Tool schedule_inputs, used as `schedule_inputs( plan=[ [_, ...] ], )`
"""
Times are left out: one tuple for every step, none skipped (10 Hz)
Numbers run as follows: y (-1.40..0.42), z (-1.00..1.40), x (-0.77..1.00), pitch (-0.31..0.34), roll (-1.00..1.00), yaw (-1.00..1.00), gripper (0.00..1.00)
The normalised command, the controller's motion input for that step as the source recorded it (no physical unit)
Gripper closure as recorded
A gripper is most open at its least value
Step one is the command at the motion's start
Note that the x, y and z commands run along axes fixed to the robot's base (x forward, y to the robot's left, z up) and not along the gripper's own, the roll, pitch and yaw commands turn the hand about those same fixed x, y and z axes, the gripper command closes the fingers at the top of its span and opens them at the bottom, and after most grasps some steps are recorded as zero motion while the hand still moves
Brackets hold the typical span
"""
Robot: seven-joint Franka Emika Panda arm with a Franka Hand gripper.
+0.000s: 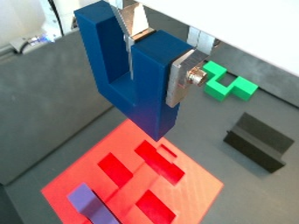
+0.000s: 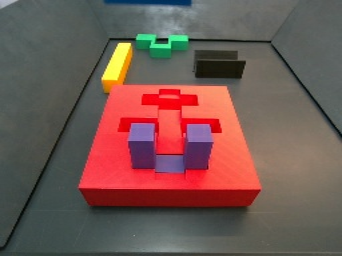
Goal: Pick up the blue object. Move up. Move to above the board. Insert the blue object.
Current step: Insert the blue object.
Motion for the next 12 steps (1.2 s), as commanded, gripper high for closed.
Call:
schedule_inputs(
  plan=[
    [0.02,-0.54,0.96,0.017,0.14,0.04,1.00],
    [0.19,-0.47,1.00,0.026,0.05,0.00,1.00],
    [0.23,-0.44,1.00,0.014,0.04,0.00,1.00],
    [0.19,-0.52,1.00,0.000,0.09,0.00,1.00],
    [0.09,-0.80,0.84,0.000,0.13,0.02,1.00],
    [0.01,-0.93,0.77,0.000,0.14,0.04,1.00],
    [0.02,-0.93,0.77,0.000,0.14,0.05,1.00],
    [0.02,-0.87,0.68,0.000,0.14,0.03,1.00],
    [0.02,-0.70,0.26,0.026,0.15,-0.04,1.00],
    [0.13,-0.59,0.06,0.036,0.05,-0.15,1.00],
    [0.22,-0.55,0.01,0.017,-0.06,-0.19,1.00],
    [0.16,-0.53,0.00,0.000,-0.22,-0.21,1.00]
  ],
)
